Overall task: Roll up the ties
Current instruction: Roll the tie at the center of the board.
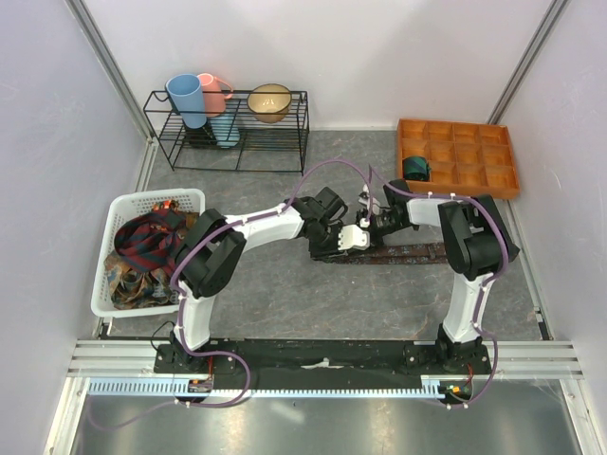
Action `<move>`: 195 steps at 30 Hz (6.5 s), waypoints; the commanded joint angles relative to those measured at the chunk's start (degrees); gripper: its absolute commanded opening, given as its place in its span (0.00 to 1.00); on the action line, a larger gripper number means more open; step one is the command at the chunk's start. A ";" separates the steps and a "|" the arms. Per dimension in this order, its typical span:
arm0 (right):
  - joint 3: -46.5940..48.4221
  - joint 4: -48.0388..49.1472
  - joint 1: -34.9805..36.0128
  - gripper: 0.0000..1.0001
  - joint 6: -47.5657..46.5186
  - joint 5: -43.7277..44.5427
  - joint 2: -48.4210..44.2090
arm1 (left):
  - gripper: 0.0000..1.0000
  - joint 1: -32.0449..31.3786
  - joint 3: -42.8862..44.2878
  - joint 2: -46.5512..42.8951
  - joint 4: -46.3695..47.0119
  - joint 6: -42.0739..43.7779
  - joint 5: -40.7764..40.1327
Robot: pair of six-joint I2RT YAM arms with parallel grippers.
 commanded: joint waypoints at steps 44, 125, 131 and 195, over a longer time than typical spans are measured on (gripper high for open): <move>-4.50 9.18 0.22 0.00 0.11 4.87 3.40 | 0.91 7.69 -1.09 -3.94 4.61 -7.33 16.95; -1.16 -20.44 -8.14 0.94 -83.89 18.75 -18.13 | 0.03 2.87 -0.32 2.29 2.11 -1.37 5.45; -4.49 -17.54 -7.43 0.98 -91.02 21.82 -17.69 | 0.03 2.95 0.65 2.73 1.58 -1.29 5.36; -12.41 34.14 -0.22 0.45 19.27 3.90 -5.13 | 0.04 3.48 -2.25 0.53 5.36 -3.31 2.20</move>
